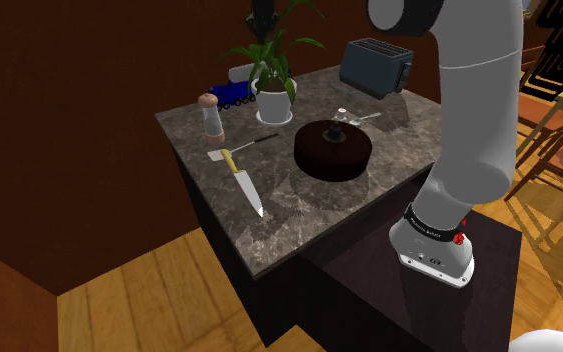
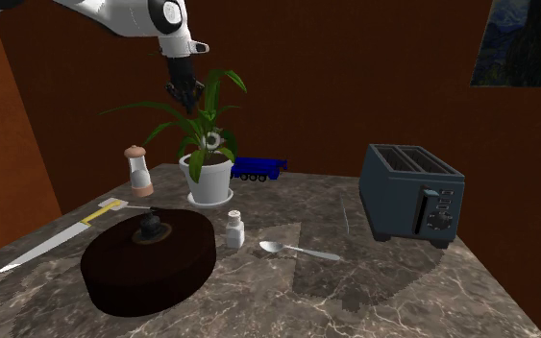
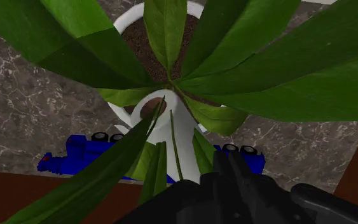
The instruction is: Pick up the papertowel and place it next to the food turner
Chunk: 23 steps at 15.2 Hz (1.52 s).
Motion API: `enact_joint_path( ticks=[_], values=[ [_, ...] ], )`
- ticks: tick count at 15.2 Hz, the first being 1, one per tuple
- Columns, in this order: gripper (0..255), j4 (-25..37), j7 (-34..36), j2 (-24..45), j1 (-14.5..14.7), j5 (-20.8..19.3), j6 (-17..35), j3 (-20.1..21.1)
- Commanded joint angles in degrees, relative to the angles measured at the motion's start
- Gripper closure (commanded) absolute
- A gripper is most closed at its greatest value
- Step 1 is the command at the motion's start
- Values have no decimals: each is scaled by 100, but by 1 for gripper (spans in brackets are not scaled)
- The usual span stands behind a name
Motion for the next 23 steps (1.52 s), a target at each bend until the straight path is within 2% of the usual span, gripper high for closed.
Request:
enact_joint_path(
  ticks=[1, 2, 3, 5, 7, 10, 18, 23],
  values=[
    [255, 232, 206, 240, 98, 18, 5, 66],
    [255, 168, 120, 143, 55, 10, -30, 38],
    [0, 168, 120, 143, 54, 9, -30, 38],
    [0, -942, -621, -395, -204, 533, 978, 145],
    [0, -1684, -1580, -674, -596, 1314, 1728, 318],
    [0, -2234, -3178, -726, -1270, 2724, 2299, 652],
    [0, -2096, -3266, -300, -1250, 2921, 2588, 772],
    [0, -2094, -3266, -299, -1250, 2920, 2588, 772]
  ],
)
